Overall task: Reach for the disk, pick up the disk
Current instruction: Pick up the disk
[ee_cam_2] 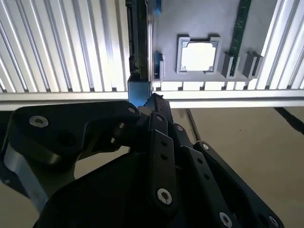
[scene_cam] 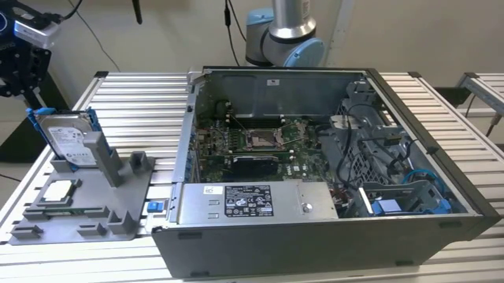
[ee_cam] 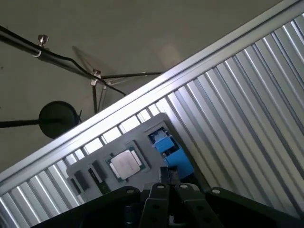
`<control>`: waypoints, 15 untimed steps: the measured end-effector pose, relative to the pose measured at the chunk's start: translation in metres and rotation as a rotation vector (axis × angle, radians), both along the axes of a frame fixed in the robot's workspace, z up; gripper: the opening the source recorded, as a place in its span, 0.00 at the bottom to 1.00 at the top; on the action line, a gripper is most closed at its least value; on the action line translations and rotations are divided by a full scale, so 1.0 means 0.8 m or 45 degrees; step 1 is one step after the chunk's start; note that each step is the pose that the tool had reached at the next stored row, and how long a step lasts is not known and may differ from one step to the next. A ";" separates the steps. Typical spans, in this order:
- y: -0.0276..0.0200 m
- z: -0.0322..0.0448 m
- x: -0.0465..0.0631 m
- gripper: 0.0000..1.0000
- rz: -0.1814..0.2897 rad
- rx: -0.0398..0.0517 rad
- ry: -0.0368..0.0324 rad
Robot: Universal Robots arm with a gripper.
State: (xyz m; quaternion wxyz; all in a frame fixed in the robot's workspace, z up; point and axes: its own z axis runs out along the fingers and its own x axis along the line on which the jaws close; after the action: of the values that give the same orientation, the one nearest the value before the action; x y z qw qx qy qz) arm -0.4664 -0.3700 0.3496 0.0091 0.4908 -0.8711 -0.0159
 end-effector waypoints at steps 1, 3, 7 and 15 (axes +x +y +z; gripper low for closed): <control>0.0000 0.0000 0.000 0.00 0.022 0.000 0.0000; 0.0000 0.0000 0.000 0.00 0.060 0.000 0.0000; 0.0000 0.0000 0.000 0.00 0.107 0.000 -0.0001; 0.0000 -0.0001 0.000 0.00 0.279 0.000 -0.0029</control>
State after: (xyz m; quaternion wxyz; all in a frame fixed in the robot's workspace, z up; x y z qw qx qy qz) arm -0.4664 -0.3700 0.3496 0.0098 0.5831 -0.8122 -0.0142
